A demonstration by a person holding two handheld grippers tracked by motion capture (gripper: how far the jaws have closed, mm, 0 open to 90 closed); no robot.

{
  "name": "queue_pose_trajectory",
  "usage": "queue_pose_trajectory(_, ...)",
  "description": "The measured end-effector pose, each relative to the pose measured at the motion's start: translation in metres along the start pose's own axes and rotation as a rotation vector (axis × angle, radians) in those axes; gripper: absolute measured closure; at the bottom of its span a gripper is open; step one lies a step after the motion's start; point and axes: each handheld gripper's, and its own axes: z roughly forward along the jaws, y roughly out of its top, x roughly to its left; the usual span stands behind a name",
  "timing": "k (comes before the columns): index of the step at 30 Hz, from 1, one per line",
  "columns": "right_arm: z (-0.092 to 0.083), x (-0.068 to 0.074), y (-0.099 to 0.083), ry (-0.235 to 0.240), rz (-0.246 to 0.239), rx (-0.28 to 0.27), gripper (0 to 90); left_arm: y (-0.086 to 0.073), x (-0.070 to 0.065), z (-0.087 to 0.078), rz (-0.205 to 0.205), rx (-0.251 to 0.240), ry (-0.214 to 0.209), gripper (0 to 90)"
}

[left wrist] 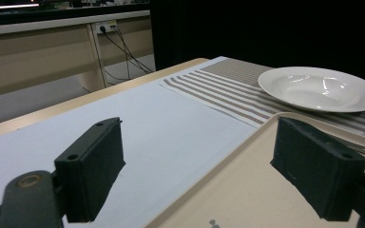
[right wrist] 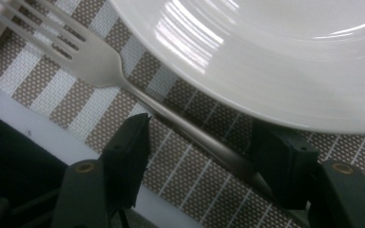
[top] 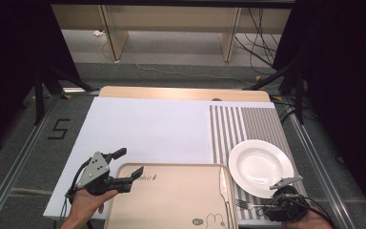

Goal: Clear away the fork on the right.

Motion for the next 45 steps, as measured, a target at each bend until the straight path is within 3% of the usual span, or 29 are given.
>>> queue_pose_trajectory(1, 0.001, -0.002, 0.0, -0.008, -0.037, -0.017, 41.1, 0.0, 0.0, 0.001, -0.002, -0.008, -0.005, 16.9)
queue_pose_trajectory(3, -0.001, 0.0, 0.0, 0.005, -0.004, 0.011, 45.7, 0.0, 0.0, 0.0, 0.001, 0.001, 0.0, 16.9)
queue_pose_trajectory(5, -0.001, -0.004, 0.0, -0.004, -0.042, 0.004, 47.5, 0.0, 0.0, 0.0, 0.0, 0.001, 0.0, 16.9)
queue_pose_trajectory(8, -0.002, 0.0, 0.001, 0.0, -0.018, 0.032, 49.3, 0.0, 0.0, 0.0, 0.0, 0.001, 0.0, 16.9)
queue_pose_trajectory(9, -0.002, -0.002, 0.001, -0.007, -0.061, 0.023, 50.2, 0.0, 0.0, 0.0, 0.001, 0.001, 0.0, 16.9)
queue_pose_trajectory(10, -0.002, -0.001, 0.002, -0.006, -0.07, 0.031, 51.2, 0.0, 0.0, 0.0, 0.001, 0.001, 0.0, 16.9)
queue_pose_trajectory(11, -0.003, 0.001, 0.002, 0.003, -0.048, 0.058, 52.7, 0.0, 0.0, 0.0, 0.001, 0.001, 0.0, 16.9)
queue_pose_trajectory(12, -0.002, -0.001, 0.002, 0.003, -0.087, 0.039, 54.1, 0.0, 0.0, 0.0, -0.001, 0.001, 0.0, 16.9)
queue_pose_trajectory(15, -0.003, 0.001, 0.004, 0.011, -0.064, 0.067, 55.3, 0.0, 0.0, 0.0, 0.0, 0.002, 0.0, 16.9)
queue_pose_trajectory(17, -0.003, -0.001, 0.005, 0.009, -0.108, 0.057, 57.8, 0.0, 0.0, 0.0, 0.002, 0.002, 0.001, 16.9)
queue_pose_trajectory(19, -0.004, 0.001, 0.005, 0.013, -0.094, 0.082, 60.4, 0.0, 0.0, 0.001, 0.003, 0.003, 0.0, 16.9)
queue_pose_trajectory(21, -0.003, 0.0, 0.006, 0.019, -0.138, 0.067, 62.8, -0.001, 0.0, 0.001, 0.002, 0.003, -0.001, 16.9)
queue_pose_trajectory(23, -0.003, 0.001, 0.006, 0.015, -0.127, 0.084, 63.1, 0.0, 0.0, 0.001, 0.003, 0.002, -0.001, 16.9)
queue_pose_trajectory(25, -0.002, 0.0, 0.007, 0.019, -0.166, 0.074, 66.1, -0.001, 0.0, 0.001, -0.002, 0.003, -0.001, 16.9)
queue_pose_trajectory(27, -0.003, 0.004, 0.008, 0.026, -0.157, 0.095, 68.6, -0.001, 0.0, 0.001, -0.002, 0.002, -0.001, 16.9)
queue_pose_trajectory(29, -0.002, 0.002, 0.01, 0.016, -0.208, 0.09, 70.7, -0.001, 0.0, 0.001, -0.002, 0.003, -0.001, 16.9)
queue_pose_trajectory(30, -0.003, 0.005, 0.01, 0.031, -0.189, 0.107, 71.7, -0.001, 0.0, 0.001, -0.003, 0.003, -0.002, 16.9)
queue_pose_trajectory(31, -0.002, 0.004, 0.011, 0.029, -0.21, 0.099, 72.4, -0.001, 0.0, 0.001, -0.004, 0.002, -0.001, 16.9)
queue_pose_trajectory(33, -0.002, 0.005, 0.012, 0.039, -0.208, 0.12, 73.6, -0.001, 0.0, 0.001, -0.003, 0.003, -0.001, 16.9)
queue_pose_trajectory(34, -0.001, 0.003, 0.013, 0.038, -0.24, 0.105, 73.7, -0.001, 0.001, 0.001, -0.003, 0.003, -0.001, 16.9)
queue_pose_trajectory(38, -0.002, 0.005, 0.014, 0.045, -0.234, 0.129, 73.9, -0.001, 0.001, 0.001, -0.004, 0.004, 0.0, 16.9)
queue_pose_trajectory(43, -0.001, 0.006, 0.015, 0.036, -0.29, 0.117, 77.3, -0.001, 0.0, 0.001, -0.003, 0.003, 0.001, 16.9)
queue_pose_trajectory(45, -0.001, 0.008, 0.016, 0.034, -0.282, 0.124, 79.1, -0.001, 0.0, 0.001, -0.001, 0.003, 0.0, 16.9)
